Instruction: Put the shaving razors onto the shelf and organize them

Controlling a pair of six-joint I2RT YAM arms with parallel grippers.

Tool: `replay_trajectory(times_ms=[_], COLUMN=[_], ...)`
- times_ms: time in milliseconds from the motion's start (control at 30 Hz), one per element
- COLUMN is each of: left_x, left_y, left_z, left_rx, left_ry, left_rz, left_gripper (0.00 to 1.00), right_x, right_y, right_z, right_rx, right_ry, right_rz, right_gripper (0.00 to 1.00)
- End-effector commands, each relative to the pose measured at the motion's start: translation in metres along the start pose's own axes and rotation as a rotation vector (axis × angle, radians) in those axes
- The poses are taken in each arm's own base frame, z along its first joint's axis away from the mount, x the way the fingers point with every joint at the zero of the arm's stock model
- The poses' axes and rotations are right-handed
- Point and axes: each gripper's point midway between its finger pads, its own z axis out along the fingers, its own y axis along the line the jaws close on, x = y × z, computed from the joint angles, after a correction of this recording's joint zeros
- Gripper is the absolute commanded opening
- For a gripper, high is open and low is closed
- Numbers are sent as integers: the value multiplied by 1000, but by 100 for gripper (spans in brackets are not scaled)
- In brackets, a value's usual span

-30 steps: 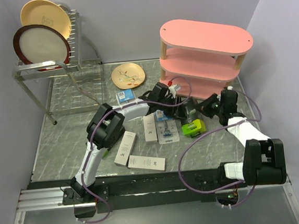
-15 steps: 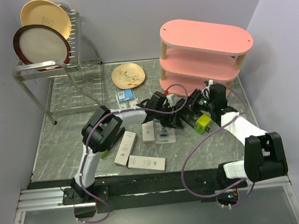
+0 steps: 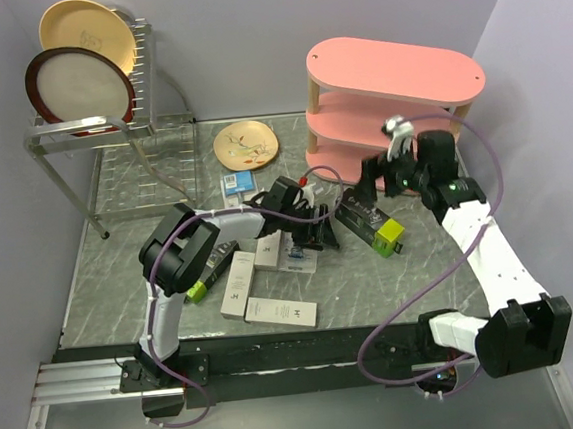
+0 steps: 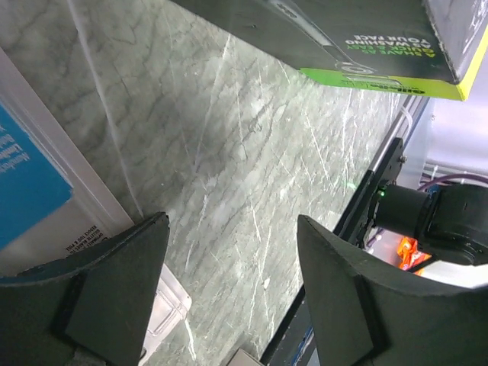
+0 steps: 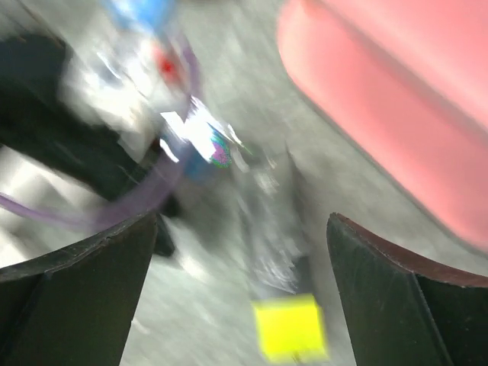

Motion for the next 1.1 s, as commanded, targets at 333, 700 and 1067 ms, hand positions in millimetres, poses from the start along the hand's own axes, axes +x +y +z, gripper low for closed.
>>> replay_trajectory(times_ms=[333,700,1067], left_x=[-8,-16,-20], left_y=[2,10,13], left_z=[-21,-30,-33], left_rx=[-4,-30,-52], left_ry=[-31,-65,-72], left_rz=[29,40,59], left_gripper=[73,74,73], right_x=[114,161,173], right_y=[-40,-44,-80], right_z=[-9,0,-17], right_rx=[118,85,96], right_ry=[319,473,427], right_rz=[-234,-196,139], right_gripper=[100,97,51])
